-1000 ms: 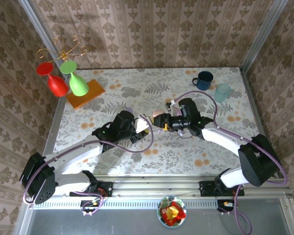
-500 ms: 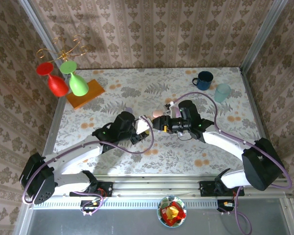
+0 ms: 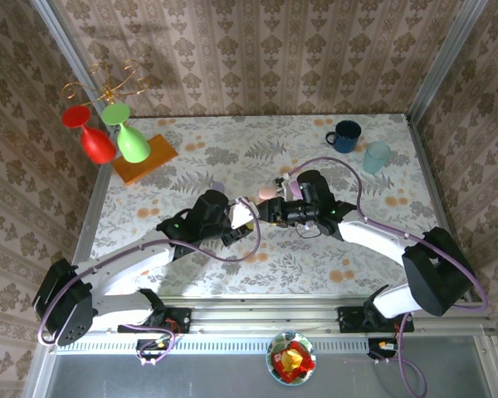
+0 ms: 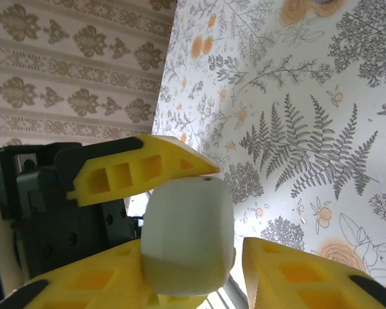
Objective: Insert wireless bluetooth earbuds into charging case
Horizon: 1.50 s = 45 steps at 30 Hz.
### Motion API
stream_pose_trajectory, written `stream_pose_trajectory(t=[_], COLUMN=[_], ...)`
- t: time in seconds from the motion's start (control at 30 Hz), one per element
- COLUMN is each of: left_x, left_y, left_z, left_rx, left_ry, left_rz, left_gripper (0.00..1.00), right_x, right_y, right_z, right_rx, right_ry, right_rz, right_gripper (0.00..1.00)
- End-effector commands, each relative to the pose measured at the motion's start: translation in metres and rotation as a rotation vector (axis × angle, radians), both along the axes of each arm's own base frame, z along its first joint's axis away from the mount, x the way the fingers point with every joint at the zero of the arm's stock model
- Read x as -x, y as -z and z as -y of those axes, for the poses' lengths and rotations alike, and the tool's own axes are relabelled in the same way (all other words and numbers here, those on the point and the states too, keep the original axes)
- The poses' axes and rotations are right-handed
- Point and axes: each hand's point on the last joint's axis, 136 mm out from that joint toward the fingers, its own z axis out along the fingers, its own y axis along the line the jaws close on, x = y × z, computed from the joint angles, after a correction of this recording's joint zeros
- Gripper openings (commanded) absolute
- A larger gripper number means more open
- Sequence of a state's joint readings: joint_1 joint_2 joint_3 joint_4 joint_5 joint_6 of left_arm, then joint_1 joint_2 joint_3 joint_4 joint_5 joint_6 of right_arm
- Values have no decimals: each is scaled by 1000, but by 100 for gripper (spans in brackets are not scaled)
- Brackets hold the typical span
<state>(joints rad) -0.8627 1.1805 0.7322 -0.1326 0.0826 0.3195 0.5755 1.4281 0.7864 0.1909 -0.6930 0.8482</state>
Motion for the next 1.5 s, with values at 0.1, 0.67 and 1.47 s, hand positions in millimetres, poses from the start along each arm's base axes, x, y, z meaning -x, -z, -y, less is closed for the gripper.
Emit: stream_pose_trajectory(t=[0.1, 0.67, 1.47], left_x=[5, -2, 6], left_y=[-20, -120, -168], left_z=[8, -4, 9], left_rx=[68, 609, 817], left_ry=[39, -111, 123], left_rz=[35, 55, 241], left_gripper=[27, 100, 100], right_x=[-2, -5, -3], right_y=[1, -90, -164], right_z=[8, 48, 50], right_rx=[20, -354, -700], right_ry=[44, 139, 76], right_rz=[-7, 13, -116], right_gripper=[27, 19, 12])
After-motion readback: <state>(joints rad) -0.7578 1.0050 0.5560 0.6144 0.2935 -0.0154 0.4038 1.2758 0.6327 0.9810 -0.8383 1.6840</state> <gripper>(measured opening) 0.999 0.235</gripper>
